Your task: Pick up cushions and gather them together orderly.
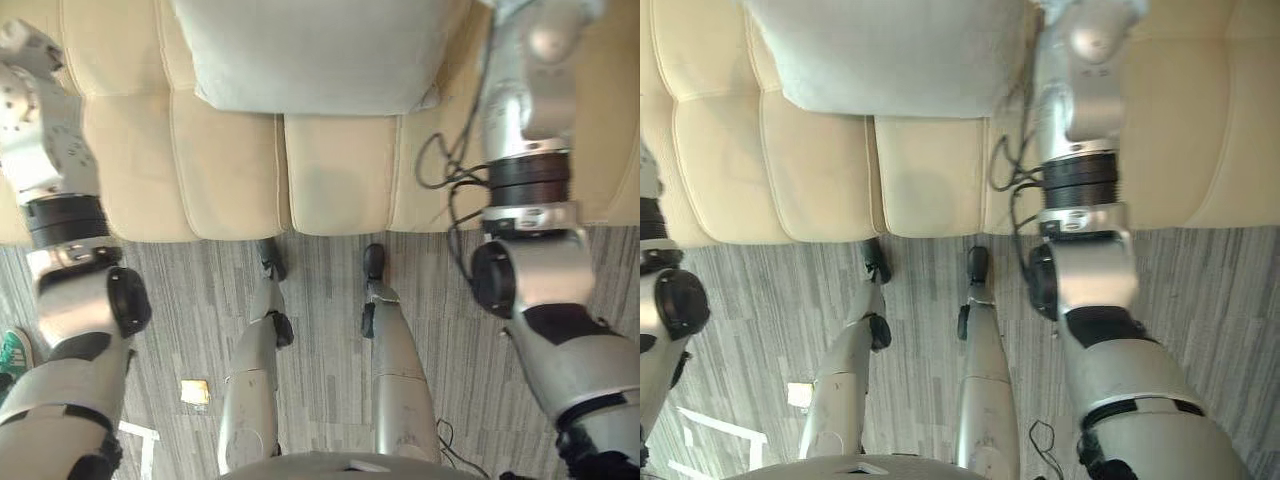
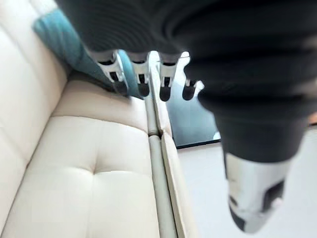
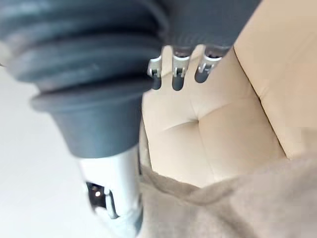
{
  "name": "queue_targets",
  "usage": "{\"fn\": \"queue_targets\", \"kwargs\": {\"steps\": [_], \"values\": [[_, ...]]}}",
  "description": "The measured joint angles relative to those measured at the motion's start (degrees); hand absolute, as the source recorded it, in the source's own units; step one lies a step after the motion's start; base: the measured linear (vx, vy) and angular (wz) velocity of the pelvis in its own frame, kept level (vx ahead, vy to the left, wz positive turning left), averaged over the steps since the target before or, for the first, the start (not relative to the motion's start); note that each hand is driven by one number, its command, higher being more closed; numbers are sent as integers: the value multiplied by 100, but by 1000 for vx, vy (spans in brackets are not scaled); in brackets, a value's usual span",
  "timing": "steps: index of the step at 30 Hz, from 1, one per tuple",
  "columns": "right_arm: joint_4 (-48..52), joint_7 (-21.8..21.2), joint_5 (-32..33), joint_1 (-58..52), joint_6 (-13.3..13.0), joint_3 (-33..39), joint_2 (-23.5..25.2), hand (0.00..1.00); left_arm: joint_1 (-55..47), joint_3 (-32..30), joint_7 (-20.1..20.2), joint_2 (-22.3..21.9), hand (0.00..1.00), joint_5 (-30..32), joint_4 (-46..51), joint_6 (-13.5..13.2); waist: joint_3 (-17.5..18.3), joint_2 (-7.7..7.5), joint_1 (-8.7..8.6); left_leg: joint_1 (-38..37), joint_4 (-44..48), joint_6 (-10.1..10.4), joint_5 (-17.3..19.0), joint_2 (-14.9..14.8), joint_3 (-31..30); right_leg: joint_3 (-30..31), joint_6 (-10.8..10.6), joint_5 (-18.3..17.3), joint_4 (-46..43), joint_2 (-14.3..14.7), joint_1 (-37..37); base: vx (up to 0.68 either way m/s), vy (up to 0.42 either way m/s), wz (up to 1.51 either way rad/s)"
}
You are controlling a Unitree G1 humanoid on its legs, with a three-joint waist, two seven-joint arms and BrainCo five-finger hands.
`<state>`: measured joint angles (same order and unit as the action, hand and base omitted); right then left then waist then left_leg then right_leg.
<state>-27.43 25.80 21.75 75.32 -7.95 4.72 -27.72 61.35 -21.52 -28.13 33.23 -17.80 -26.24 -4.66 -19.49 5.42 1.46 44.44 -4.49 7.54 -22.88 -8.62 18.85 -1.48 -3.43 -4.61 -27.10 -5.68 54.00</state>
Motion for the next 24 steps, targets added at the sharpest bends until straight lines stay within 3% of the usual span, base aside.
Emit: {"fn": "queue_targets", "kwargs": {"steps": [6,8,10,13,17,22,24], "values": [[-234,-339,845,-66,41,-9,-887,0,-1420,143,408,99,0,-51,106,-48,-4,-6,-77,-97,-2,32,40,77,-29,33,13,7,-35,-46,-65,-15,-65,0],[-122,-390,1034,-445,33,71,-1022,0,-2010,105,450,7,0,-291,330,-52,-5,-8,-72,-251,-4,-49,511,52,-35,61,5,-16,-105,-6,-115,-9,-47,-16],[392,-393,1116,-1164,15,417,-1026,0,-2542,13,462,-269,0,-365,711,-117,-9,-14,-113,-303,-3,-141,571,107,-47,74,-19,-52,-148,-69,-169,6,-8,5],[1237,-409,1151,-2955,17,928,-925,0,-3766,-99,461,-1062,0,-460,1463,-263,-14,-22,-133,-569,-1,-218,608,203,-57,97,-73,-143,-138,-163,-441,33,-27,8],[1853,-600,922,-5054,24,1381,67,0,-5339,22,634,-2132,0,-466,1568,-289,-10,-57,-148,-1166,-1,-231,717,173,-85,72,-53,-279,-52,-126,-1071,43,-69,-4],[1961,-1082,333,-6775,70,1305,1349,0,-6258,538,1237,-2794,0,-515,1100,-249,11,-135,-170,-1978,0,-270,892,158,-12,71,-44,-394,56,-77,-1875,29,-88,-12],[1736,-1263,227,-7298,69,1024,1772,0,-6549,636,1445,-2978,0,-440,651,-197,99,-238,-235,-2394,1,-286,1015,159,6,76,-62,-454,163,-71,-2311,43,-44,-14]]}}
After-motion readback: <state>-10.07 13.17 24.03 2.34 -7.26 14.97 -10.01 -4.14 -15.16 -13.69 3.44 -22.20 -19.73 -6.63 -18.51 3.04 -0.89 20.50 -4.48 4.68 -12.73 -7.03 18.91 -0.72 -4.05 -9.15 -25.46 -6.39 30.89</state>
